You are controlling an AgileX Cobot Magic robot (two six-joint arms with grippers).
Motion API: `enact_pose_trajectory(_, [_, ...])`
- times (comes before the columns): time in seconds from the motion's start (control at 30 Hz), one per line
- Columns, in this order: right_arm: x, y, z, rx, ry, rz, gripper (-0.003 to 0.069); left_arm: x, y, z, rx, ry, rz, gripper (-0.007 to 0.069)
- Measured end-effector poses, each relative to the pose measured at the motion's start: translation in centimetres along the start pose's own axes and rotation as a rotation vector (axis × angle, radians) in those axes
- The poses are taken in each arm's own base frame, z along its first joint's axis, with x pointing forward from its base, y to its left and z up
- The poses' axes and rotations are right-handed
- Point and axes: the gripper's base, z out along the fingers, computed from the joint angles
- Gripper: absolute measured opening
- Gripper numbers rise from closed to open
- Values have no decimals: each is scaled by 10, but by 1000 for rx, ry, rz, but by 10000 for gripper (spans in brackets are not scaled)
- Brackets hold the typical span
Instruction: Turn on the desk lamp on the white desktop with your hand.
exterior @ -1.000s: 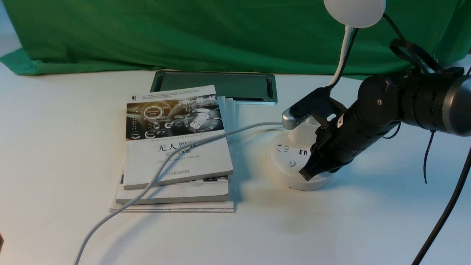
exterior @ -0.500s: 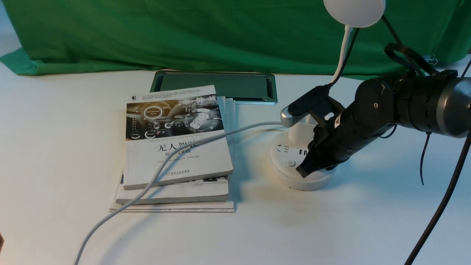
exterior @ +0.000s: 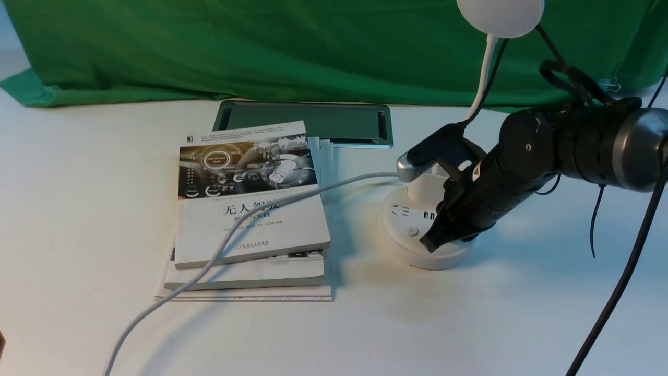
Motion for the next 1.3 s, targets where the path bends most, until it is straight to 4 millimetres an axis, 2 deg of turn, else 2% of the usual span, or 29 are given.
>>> enact_pose_trajectory(0.1, [1, 1, -9, 5, -6, 13, 30, 0, 0, 0, 0, 0, 0, 21])
enact_pose_trajectory(0.17, [0, 1, -25, 12, -25, 19, 30, 0, 0, 0, 0, 0, 0, 21])
enact_pose_trajectory(0.23, [-4, 1, -59, 32, -92, 27, 30, 0, 0, 0, 0, 0, 0, 21])
enact_pose_trajectory(0.27, [-5, 2, -83, 46, -142, 26, 30, 0, 0, 0, 0, 0, 0, 21])
enact_pose_trajectory(0.3, [-5, 2, -87, 49, -152, 27, 30, 0, 0, 0, 0, 0, 0, 21])
enact_pose_trajectory(0.33, [-2, 5, -114, 61, -200, 26, 30, 0, 0, 0, 0, 0, 0, 21])
enact_pose_trajectory(0.4, [18, 14, -150, 73, -251, 38, 30, 0, 0, 0, 0, 0, 0, 21])
enact_pose_trajectory(0.47, [32, 18, -158, 73, -255, 51, 31, 0, 0, 0, 0, 0, 0, 21])
enact_pose_trajectory(0.53, [59, 27, -178, 84, -302, 74, 33, 0, 0, 0, 0, 0, 0, 21])
enact_pose_trajectory(0.67, [110, 43, -202, 129, -472, 103, 35, 0, 0, 0, 0, 0, 0, 21])
enact_pose_trajectory(0.7, [112, 44, -209, 137, -503, 102, 35, 0, 0, 0, 0, 0, 0, 21])
enact_pose_trajectory(0.77, [140, 54, -223, 154, -612, 127, 38, 0, 0, 0, 0, 0, 0, 21])
enact_pose_trajectory(0.9, [175, 65, -234, 170, -729, 150, 38, 0, 0, 0, 0, 0, 0, 21])
enact_pose_trajectory(1.1, [203, 74, -245, 226, -924, 128, 46, 0, 0, 0, 0, 0, 0, 21])
enact_pose_trajectory(1.3, [229, 79, -227, 284, -1079, 119, 64, 0, 0, 0, 0, 0, 0, 21])
